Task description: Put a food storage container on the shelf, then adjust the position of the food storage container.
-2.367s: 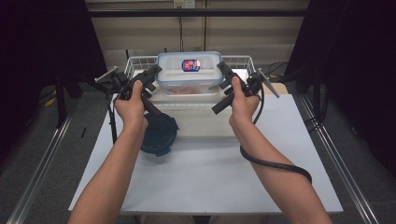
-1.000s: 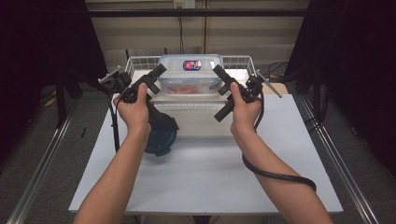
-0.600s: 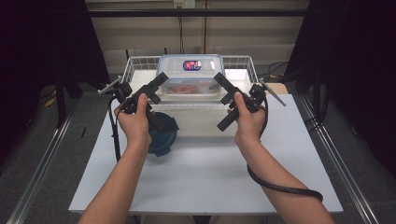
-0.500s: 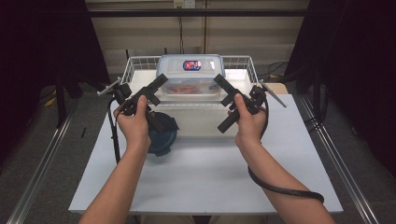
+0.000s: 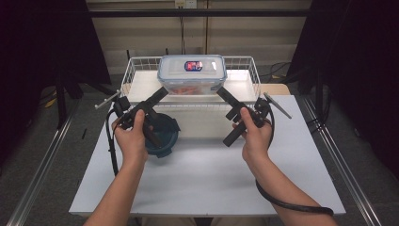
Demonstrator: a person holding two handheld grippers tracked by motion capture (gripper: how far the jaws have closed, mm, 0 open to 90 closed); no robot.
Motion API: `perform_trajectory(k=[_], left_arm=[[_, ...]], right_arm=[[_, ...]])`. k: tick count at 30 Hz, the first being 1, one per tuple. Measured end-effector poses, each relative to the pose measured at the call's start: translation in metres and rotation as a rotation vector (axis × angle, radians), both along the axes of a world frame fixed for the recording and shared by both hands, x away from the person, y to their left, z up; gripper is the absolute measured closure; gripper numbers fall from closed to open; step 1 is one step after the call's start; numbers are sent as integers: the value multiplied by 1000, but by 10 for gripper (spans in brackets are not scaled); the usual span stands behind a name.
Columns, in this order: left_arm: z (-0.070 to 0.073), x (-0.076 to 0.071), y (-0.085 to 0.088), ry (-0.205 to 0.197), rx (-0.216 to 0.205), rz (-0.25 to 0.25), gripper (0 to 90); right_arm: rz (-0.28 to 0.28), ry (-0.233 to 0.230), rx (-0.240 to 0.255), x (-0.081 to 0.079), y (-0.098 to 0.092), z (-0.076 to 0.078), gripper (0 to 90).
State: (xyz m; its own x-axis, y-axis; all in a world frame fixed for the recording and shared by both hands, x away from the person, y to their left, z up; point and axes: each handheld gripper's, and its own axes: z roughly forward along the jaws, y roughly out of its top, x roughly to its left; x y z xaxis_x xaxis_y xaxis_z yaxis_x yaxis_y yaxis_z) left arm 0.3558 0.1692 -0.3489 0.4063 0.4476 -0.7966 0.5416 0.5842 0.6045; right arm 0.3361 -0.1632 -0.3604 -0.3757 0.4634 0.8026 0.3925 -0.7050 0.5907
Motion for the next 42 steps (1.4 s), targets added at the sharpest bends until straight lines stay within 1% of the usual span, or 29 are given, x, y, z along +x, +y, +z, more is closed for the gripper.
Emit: perform_trajectory(k=[3, 4, 5, 7, 9, 10, 11, 13, 14, 15, 16, 17, 18, 19, 20, 21, 22, 23, 24, 26, 29, 30, 33, 35, 36, 38, 39, 40, 42], left_arm=[[-3, -5, 3, -11, 7, -3, 132], [-4, -6, 4, -13, 19, -12, 131], [-4, -8, 4, -14, 15, -9, 127], [-6, -10, 4, -14, 26, -20, 126], [-8, -13, 5, -6, 20, -23, 121], [-11, -15, 7, -11, 36, -24, 118], [-11, -15, 7, -11, 36, -24, 117], [-14, -18, 10, -3, 36, -38, 114], [-15, -19, 11, 0, 34, -33, 111], [-17, -21, 12, -2, 46, -32, 112], [-18, -22, 14, -1, 50, -32, 107], [-20, -23, 15, 7, 44, -33, 107], [-22, -25, 18, 14, 61, -25, 100], [-22, -25, 18, 14, 61, -25, 97], [-24, -26, 20, 11, 66, -29, 97], [-26, -27, 22, 13, 72, -36, 97], [-28, -28, 24, 16, 76, -43, 91], [-32, -30, 25, 23, 85, -38, 90], [-32, -30, 25, 23, 85, -38, 86], [-38, -32, 30, 33, 96, -45, 79], [-43, -34, 33, 38, 102, -42, 75], [-46, -35, 35, 37, 102, -42, 62], [-49, -37, 38, 33, 105, -42, 60], [-51, -38, 41, 29, 107, -46, 56], [-52, -38, 43, 27, 127, -49, 49], [-52, -38, 46, 30, 134, -49, 48], [-53, -38, 48, 23, 154, -45, 48], [-53, -38, 49, 25, 151, -36, 47], [-55, -39, 53, 29, 157, -30, 47]], right_arm=[[16, 3, 2, -4, 1, -4, 237], [22, 5, 7, -6, 1, -5, 236], [27, 4, 7, -7, 2, -7, 235], [36, 5, 7, -10, 3, -8, 232], [40, 2, 2, -13, 3, -11, 231], [43, 1, -1, -15, 3, -13, 230], [43, 1, -1, -15, 3, -13, 230], [49, 3, -2, -17, 2, -15, 228], [54, 8, 1, -19, 2, -17, 227], [59, 16, 6, -21, 2, -18, 226], [66, 14, -6, -22, 3, -22, 225], [66, 14, -6, -22, 3, -22, 225], [69, 23, -3, -24, 3, -26, 223], [69, 23, -3, -24, 3, -26, 223], [72, 27, -8, -25, 3, -30, 222], [72, 27, -8, -25, 3, -30, 222], [79, 37, -13, -26, 3, -35, 222], [80, 42, -8, -27, 4, -38, 221], [80, 42, -8, -27, 4, -38, 221], [90, 56, -12, -30, 4, -44, 221], [93, 54, -23, -30, 5, -48, 220], [101, 66, -32, -31, 5, -52, 220], [105, 63, -41, -32, 5, -56, 220], [114, 72, -44, -33, 5, -59, 219], [120, 66, -50, -33, 5, -62, 216], [128, 70, -46, -33, 5, -62, 215], [131, 68, -49, -34, 5, -63, 215], [129, 71, -63, -34, 4, -66, 213], [134, 78, -64, -35, 3, -69, 212]])
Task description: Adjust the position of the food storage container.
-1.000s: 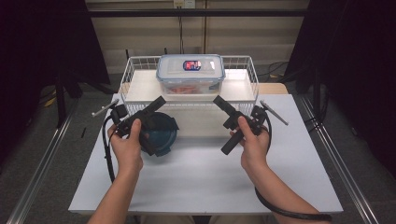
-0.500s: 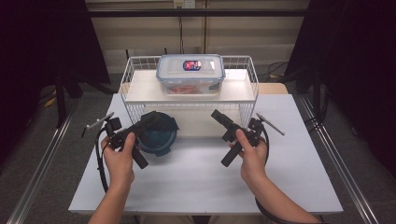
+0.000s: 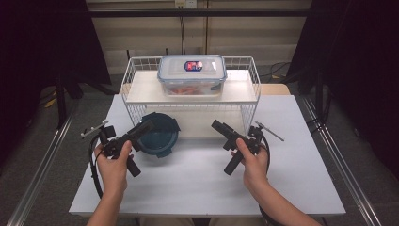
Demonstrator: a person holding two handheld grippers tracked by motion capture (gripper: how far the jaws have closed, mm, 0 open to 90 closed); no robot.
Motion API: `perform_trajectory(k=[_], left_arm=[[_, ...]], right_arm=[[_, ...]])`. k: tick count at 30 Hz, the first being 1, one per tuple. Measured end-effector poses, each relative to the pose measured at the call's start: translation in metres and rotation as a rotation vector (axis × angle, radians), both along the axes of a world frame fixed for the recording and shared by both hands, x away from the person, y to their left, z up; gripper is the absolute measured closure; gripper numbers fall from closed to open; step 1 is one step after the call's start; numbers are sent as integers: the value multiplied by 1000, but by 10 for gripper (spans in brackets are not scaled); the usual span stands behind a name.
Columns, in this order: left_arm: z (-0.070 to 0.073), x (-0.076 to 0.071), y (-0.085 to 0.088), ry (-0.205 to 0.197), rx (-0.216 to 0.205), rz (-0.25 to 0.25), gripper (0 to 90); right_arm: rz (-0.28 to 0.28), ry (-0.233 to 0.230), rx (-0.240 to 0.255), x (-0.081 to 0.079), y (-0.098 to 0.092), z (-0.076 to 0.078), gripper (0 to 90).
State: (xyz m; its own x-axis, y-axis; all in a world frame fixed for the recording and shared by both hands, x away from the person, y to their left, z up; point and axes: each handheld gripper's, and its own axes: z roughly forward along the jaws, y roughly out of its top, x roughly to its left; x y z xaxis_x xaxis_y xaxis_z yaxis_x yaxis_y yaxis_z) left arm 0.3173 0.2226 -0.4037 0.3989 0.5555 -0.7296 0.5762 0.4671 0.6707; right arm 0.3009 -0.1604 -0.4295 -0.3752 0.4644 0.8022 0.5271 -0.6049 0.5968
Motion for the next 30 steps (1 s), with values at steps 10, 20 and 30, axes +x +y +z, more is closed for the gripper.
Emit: perform_trajectory(k=[10, 20, 30], left_arm=[[-12, 4, 22, 24, 87, 94, 88], [-22, 16, 32, 33, 220, 151, 161], [-35, 29, 40, 58, 272, 202, 283]], right_arm=[[15, 15, -19, -3, -2, -11, 209], [19, 20, -32, -3, -3, -16, 208], [17, 29, -45, -1, -2, -21, 208]])
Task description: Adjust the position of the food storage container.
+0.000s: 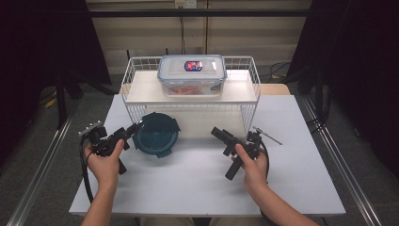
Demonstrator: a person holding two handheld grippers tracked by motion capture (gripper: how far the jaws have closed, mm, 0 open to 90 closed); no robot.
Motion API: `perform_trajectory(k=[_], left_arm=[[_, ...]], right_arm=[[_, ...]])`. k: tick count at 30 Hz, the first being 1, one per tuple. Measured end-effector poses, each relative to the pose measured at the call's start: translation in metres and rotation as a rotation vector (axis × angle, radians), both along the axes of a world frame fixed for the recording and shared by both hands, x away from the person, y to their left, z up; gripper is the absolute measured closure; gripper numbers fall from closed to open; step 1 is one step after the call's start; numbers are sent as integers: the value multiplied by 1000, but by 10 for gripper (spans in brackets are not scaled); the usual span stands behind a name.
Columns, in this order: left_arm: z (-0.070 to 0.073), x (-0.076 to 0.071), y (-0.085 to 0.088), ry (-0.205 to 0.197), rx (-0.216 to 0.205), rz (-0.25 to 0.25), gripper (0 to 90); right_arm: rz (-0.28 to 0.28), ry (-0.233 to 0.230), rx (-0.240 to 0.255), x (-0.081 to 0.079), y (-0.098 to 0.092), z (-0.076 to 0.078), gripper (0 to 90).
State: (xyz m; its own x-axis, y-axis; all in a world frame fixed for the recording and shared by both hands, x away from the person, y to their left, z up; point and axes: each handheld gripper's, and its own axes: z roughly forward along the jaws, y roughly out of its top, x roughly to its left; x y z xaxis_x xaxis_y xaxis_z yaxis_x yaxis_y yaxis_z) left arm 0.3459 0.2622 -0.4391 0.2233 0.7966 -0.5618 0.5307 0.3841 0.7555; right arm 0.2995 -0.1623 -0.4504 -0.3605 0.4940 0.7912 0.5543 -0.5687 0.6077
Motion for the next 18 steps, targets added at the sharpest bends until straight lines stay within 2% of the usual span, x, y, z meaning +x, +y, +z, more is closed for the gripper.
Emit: perform_trajectory(k=[5, 6, 7, 9, 11, 13, 14, 15, 16, 17, 18], left_arm=[[-4, 4, -1, 6, -12, 6, 436], [-4, 4, -1, 6, -2, 13, 538], [-4, 5, -1, 10, -7, 26, 538], [-5, 5, 1, 10, 7, 47, 595], [-5, 5, 4, 18, -3, 59, 635], [-7, 5, 6, 15, 22, 69, 654], [-8, 6, 8, 31, 10, 70, 726], [-8, 6, 8, 31, 10, 70, 777], [-9, 6, 9, 51, 17, 70, 831], [-11, 7, 9, 61, -2, 79, 831], [-13, 8, 10, 72, 1, 64, 900]], right_arm=[[-5, 8, 0, 1, -1, -2, 208], [-4, 9, -1, 1, -1, -2, 207], [-4, 9, -1, 1, -1, -2, 207], [2, 12, -1, 0, -1, -2, 207], [0, 7, -5, 0, 0, -3, 207], [3, 8, -6, 0, -1, -3, 207], [5, 13, -5, -1, -1, -3, 207], [5, 13, -5, -1, -1, -3, 207], [0, 11, -9, 0, -1, -5, 207], [0, 11, -9, 0, -1, -5, 207], [0, 11, -16, 0, -1, -5, 206]])
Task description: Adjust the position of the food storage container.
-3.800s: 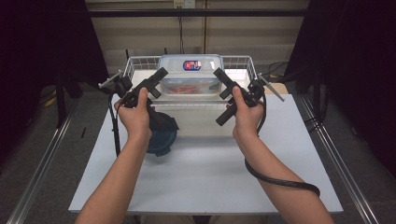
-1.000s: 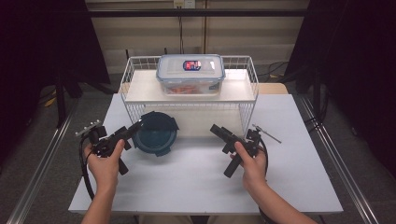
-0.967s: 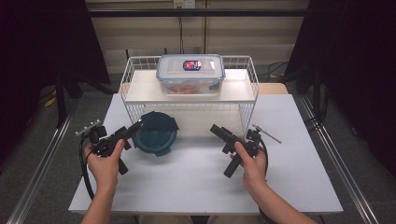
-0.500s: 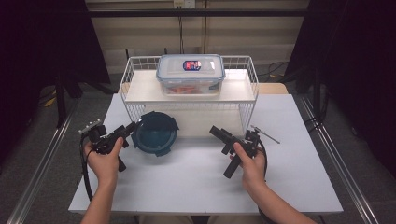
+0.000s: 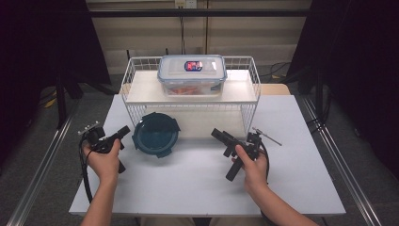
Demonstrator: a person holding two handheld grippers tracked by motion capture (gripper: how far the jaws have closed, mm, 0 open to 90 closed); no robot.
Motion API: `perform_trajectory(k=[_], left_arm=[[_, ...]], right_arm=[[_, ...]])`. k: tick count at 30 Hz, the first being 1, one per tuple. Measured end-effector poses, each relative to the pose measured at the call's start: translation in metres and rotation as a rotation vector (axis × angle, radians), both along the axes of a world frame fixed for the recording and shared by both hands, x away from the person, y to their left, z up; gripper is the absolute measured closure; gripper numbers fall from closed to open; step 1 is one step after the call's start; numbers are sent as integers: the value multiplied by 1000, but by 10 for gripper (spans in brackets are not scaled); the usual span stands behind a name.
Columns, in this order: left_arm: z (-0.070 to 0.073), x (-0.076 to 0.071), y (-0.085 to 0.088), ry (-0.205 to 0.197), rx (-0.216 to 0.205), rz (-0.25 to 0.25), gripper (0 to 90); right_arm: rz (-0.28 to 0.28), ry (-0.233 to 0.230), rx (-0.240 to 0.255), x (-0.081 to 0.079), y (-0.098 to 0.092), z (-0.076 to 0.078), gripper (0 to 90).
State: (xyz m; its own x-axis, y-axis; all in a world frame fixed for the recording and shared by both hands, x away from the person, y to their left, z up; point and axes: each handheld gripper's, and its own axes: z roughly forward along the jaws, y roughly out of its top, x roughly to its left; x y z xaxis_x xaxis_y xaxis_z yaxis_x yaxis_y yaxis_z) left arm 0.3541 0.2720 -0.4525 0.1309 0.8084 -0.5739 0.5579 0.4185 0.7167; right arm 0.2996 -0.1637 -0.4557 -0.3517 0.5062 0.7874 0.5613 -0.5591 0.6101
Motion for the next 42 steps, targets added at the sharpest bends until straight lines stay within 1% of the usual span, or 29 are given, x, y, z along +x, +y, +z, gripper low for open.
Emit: perform_trajectory(k=[1, 2, 5, 7, 8, 9, 10, 11, 12, 13, 14, 15, 18, 20, 22, 23, 24, 25, 27, 28, 30, 32, 33, 34, 36, 38, 39, 40, 42], left_arm=[[0, 0, 0, 0, 0, 0, 900], [-1, 1, -2, -6, 6, 19, 900], [-3, 3, -2, 1, 19, 3, 900], [-4, 5, -4, 11, -10, 0, 900], [-5, 5, -4, 14, 3, -4, 900], [-6, 6, -5, 22, -7, -3, 900], [-7, 7, -8, 31, -32, -11, 900], [-7, 7, -8, 31, -32, -11, 900], [-7, 7, -9, 36, -21, -32, 900], [-8, 7, -10, 29, -11, -23, 900], [-9, 7, -8, 38, -16, -33, 900], [-10, 6, -7, 48, -40, -39, 900], [-11, 6, -10, 57, -31, -48, 900], [-13, 5, -11, 69, -60, -59, 900], [-13, 4, -15, 78, -76, -79, 900], [-12, 3, -18, 69, -69, -83, 900], [-13, 1, -20, 60, -85, -83, 900], [-14, 0, -21, 60, -123, -93, 900], [-15, -4, -24, 74, -117, -120, 900], [-15, -5, -27, 77, -123, -105, 900], [-16, -8, -28, 86, -134, -132, 900], [-15, -11, -32, 92, -116, -143, 900], [-15, -12, -34, 82, -108, -133, 900], [-15, -14, -34, 87, -104, -157, 900], [-16, -15, -38, 87, -117, -146, 900], [-17, -17, -40, 87, -122, -152, 900], [-17, -18, -40, 92, -125, -162, 900], [-17, -20, -42, 91, -132, -152, 900], [-17, -23, -44, 96, -128, -157, 900]], right_arm=[[0, 0, 0, 0, 0, 0, 206], [0, -1, -1, 0, 0, 0, 205], [-1, -2, -2, 0, -1, -1, 205], [-1, 8, -1, 1, -1, -1, 202], [-3, 6, -8, 1, -1, -2, 201], [-3, 6, -8, 1, -1, -2, 201], [0, 15, -6, 1, -2, -3, 200], [0, 15, -6, 1, -2, -3, 200], [1, 14, -11, 2, -2, -4, 200], [2, 17, -9, 2, -2, -4, 200], [-1, 21, -11, 2, -2, -4, 198], [-2, 19, -13, 2, -2, -5, 198], [1, 12, -19, 3, -3, -6, 195], [3, 15, -24, 4, -3, -7, 193], [3, 20, -27, 4, -3, -7, 192], [4, 20, -28, 4, -3, -7, 192], [7, 18, -32, 4, -2, -8, 190], [7, 18, -32, 4, -2, -8, 190], [9, 22, -38, 4, -1, -10, 189], [9, 22, -38, 4, -1, -10, 189], [16, 30, -40, 4, -1, -10, 188], [13, 28, -41, 4, -1, -11, 185], [14, 30, -42, 4, -1, -12, 183], [18, 36, -40, 4, -1, -12, 181], [17, 33, -39, 5, -1, -13, 181], [17, 34, -44, 5, 0, -14, 181], [19, 46, -47, 4, 0, -14, 181], [21, 49, -44, 5, 0, -14, 181], [21, 44, -49, 5, 1, -15, 180]])
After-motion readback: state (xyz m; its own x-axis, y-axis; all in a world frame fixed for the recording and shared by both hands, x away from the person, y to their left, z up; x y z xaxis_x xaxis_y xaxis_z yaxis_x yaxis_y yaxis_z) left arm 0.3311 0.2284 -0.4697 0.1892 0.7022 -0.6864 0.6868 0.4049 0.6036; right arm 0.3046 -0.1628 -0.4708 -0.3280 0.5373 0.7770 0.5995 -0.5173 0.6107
